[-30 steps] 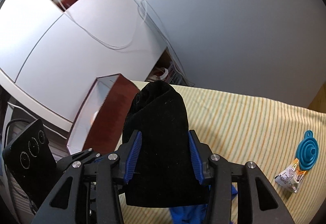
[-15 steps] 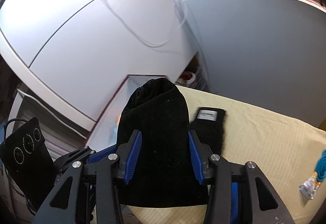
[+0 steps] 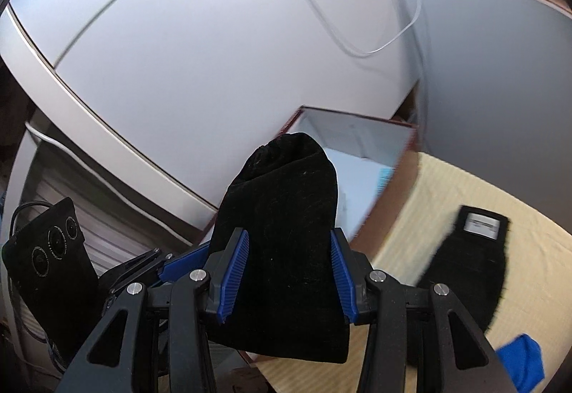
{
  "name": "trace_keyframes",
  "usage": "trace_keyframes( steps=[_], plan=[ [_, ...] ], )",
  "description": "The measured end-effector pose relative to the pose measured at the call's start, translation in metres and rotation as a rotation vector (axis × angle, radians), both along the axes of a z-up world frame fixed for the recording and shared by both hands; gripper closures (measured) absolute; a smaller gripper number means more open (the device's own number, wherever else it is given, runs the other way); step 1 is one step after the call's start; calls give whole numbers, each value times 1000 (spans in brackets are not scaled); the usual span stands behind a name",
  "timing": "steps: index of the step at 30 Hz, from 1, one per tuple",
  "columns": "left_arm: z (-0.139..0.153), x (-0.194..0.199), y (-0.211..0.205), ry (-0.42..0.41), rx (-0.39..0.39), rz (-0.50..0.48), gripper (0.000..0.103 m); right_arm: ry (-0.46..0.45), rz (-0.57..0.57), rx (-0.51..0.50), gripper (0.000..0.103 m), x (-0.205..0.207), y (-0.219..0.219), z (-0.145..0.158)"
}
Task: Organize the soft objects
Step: 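Carry the velvet pouch with the left gripper toward the shoebox, then lower the pouch into the shoebox and open the left gripper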
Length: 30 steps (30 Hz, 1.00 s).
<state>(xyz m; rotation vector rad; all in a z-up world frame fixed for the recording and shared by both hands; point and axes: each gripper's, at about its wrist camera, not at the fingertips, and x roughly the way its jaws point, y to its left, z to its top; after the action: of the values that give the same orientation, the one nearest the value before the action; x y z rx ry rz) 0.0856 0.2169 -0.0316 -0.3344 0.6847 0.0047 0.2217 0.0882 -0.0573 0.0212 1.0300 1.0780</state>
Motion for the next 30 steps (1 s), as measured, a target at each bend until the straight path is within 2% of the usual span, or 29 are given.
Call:
trace_keyframes(
  steps=[7,14,24,30],
  plan=[
    [-20,-9,32,49,11,52,66,23,38,-42,61,-11,46,-22],
    [-41,-11,48,96,20,85,66,46,46,-77,61,-16,62,-38],
    [-40,-22,46,87,30,91,66,47,0,-73,60,-8,41,-41],
    [-34,-26,33,67,19,72,66,19,-17,-72,55,-12,12,-37]
  ],
)
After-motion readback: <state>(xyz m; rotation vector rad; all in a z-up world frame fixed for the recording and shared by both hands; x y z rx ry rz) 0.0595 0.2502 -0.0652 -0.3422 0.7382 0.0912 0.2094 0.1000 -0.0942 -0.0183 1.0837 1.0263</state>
